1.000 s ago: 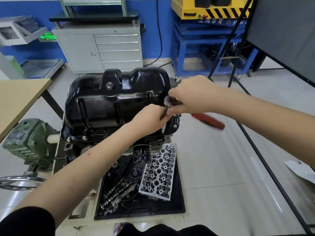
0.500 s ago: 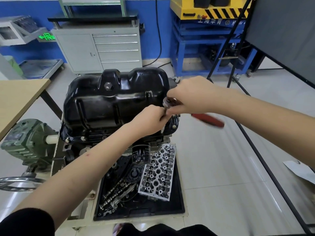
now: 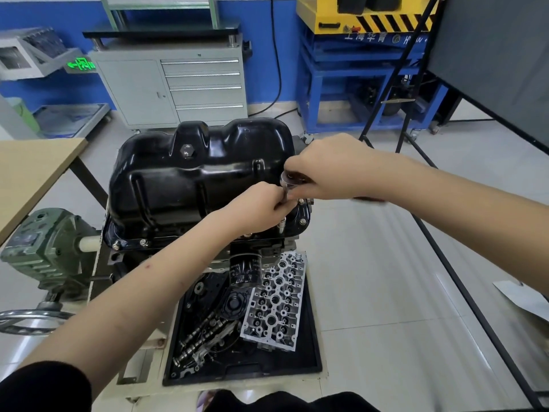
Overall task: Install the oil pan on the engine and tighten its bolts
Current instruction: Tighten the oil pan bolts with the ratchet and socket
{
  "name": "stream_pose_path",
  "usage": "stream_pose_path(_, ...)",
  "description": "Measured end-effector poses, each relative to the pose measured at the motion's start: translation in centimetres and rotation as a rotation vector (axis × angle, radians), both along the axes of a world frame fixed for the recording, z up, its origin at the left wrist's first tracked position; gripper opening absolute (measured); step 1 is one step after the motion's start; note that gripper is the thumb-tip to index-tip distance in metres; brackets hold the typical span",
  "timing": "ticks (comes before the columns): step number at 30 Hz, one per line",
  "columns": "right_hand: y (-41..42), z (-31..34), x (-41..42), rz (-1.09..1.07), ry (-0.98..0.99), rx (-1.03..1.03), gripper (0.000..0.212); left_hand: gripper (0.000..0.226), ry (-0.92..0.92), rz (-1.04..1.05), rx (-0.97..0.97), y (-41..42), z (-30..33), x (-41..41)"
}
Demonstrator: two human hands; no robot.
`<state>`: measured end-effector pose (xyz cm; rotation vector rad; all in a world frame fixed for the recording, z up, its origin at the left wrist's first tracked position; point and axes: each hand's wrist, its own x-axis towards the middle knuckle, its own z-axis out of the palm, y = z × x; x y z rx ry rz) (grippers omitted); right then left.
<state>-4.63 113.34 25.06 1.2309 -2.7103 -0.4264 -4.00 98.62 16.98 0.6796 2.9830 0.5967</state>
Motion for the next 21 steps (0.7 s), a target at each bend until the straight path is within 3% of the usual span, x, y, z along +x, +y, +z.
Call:
stream_pose_path(5, 0.33, 0.57, -0.14, 0.100, -0.042, 0.067, 0.027, 0.036, -0.052, -0.026, -0.073, 0.28, 0.32, -0.15)
stream_pose_path(11, 0.05, 0.26, -0.18, -0.065, -0.106, -0.010, 0.043, 0.044, -0.046, 0.025, 0.014, 0.37, -0.08, 0.16)
stream_pose_path(15, 0.17, 0.36, 0.07, 0.021, -0.148, -0.039, 0.022, 0.043, -0.045, 0.012, -0.047, 0.32, 0.26, 0.12)
stream_pose_path(21, 0.04, 0.25, 0.00, 0.007, -0.104, -0.012, 0.030, 0.036, -0.127, 0.022, -0.050, 0.04, 0.65, 0.20)
